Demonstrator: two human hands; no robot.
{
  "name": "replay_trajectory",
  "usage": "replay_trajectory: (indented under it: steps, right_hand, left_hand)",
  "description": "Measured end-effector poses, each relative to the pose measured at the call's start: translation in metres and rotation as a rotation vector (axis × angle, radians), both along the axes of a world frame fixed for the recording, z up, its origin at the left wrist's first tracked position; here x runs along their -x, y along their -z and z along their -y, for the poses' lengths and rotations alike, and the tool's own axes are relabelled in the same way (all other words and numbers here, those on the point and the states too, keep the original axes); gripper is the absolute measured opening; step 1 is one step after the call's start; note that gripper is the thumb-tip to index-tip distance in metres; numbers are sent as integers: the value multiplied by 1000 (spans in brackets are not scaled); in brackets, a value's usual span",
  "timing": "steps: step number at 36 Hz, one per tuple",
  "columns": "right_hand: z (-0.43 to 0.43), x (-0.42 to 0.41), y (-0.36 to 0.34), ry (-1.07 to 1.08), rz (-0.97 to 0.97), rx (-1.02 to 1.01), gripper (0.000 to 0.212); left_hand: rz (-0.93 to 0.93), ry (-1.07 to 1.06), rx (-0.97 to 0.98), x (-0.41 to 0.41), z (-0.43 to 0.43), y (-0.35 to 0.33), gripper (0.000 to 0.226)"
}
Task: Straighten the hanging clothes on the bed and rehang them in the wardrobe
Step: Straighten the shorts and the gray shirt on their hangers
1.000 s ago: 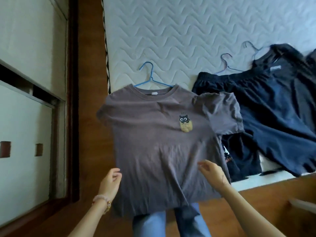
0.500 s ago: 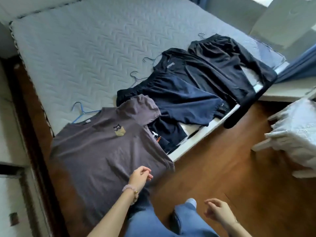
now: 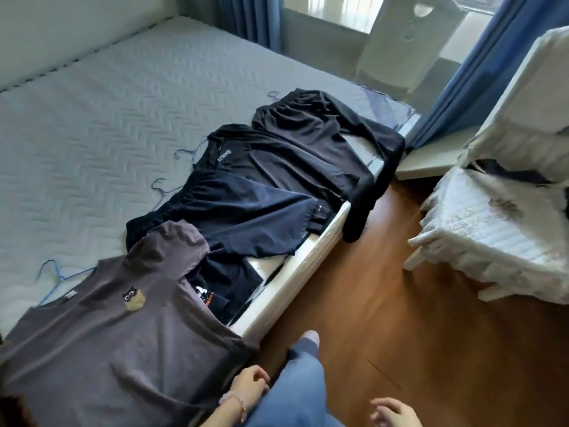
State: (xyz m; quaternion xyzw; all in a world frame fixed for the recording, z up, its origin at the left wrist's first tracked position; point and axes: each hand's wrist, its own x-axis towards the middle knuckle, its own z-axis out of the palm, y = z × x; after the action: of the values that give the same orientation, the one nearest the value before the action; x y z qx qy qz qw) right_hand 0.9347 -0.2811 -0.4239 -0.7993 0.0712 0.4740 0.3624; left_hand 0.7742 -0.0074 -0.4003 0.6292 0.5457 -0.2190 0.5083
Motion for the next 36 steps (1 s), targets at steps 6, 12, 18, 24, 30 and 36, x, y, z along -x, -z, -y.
replay_trajectory:
  steps: [6, 12, 18, 24, 30, 36]
  right_hand:
    - [-52, -80, -24, 75, -31, -84, 26]
    - [-81, -170, -20, -37, 36, -24, 24]
    - [-105, -266, -8, -137, 5, 63, 35]
    - [-139, -342, -24, 95, 119, 31, 26]
    - [-173, -443, -18, 75, 33, 58, 18]
    - [-240, -556, -34, -181, 30, 118, 12]
  left_hand:
    - [4, -264, 67, -43, -31, 28, 28]
    - [0, -252, 72, -104, -72, 47, 31]
    - [14, -341, 128, -190, -112, 40, 50]
    - [51, -356, 136, -295, -145, 17, 34]
    - [124, -473, 196, -407, -175, 7, 22]
    - [230, -681, 231, -504, -181, 10, 18]
